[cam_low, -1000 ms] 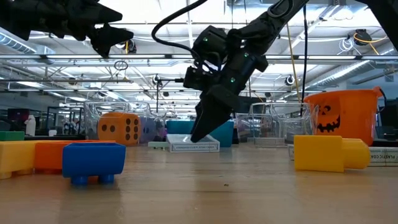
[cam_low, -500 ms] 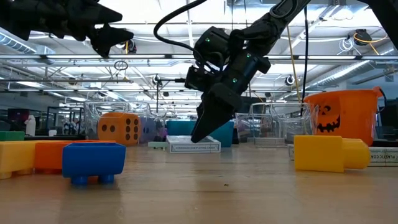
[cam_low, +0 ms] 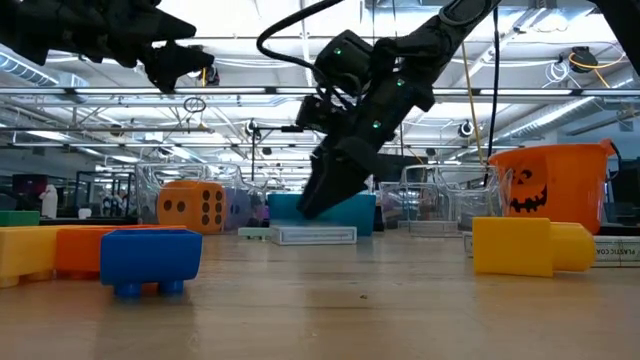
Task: Pick & Place Toys
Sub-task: Put the blue deck of cards into the right transparent bin
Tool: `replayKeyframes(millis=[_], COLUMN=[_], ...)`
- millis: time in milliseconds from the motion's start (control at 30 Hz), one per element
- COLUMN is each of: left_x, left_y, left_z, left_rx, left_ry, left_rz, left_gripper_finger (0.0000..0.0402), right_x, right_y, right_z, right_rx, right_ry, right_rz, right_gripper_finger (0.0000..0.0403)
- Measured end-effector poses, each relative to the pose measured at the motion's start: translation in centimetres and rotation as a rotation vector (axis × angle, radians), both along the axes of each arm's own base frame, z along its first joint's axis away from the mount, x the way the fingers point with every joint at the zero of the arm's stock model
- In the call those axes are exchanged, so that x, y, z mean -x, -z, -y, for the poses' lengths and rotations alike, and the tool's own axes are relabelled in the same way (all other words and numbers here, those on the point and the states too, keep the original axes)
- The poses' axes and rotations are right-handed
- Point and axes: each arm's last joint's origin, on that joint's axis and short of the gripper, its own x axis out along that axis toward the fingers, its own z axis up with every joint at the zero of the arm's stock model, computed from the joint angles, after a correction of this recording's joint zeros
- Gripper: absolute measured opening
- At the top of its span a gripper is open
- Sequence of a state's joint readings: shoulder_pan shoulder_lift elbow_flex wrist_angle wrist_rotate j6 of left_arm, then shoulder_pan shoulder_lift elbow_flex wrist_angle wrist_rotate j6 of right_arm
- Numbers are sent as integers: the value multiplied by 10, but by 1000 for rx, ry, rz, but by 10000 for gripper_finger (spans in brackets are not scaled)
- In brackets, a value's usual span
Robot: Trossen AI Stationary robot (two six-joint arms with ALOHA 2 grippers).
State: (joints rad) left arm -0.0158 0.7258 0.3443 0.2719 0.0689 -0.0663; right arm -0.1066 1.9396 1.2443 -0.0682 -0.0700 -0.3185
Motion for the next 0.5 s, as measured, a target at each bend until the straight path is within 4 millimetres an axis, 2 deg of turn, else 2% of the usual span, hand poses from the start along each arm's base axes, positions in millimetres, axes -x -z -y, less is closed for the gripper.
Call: replayKeyframes(millis=[200, 500], left_x=[0, 0], left_y=[1, 2], left_z=[0, 0], left_rx=[12, 14], left_ry=[-1, -1], left_rz=[-15, -16], left_gripper_finger=[257, 257], right_x=[0, 6], right_y=[-12, -6], right_z=[0, -5], right_rx=[8, -28], right_ry=[-6, 3], right_rz=[44, -43], right_gripper_finger=[297, 299])
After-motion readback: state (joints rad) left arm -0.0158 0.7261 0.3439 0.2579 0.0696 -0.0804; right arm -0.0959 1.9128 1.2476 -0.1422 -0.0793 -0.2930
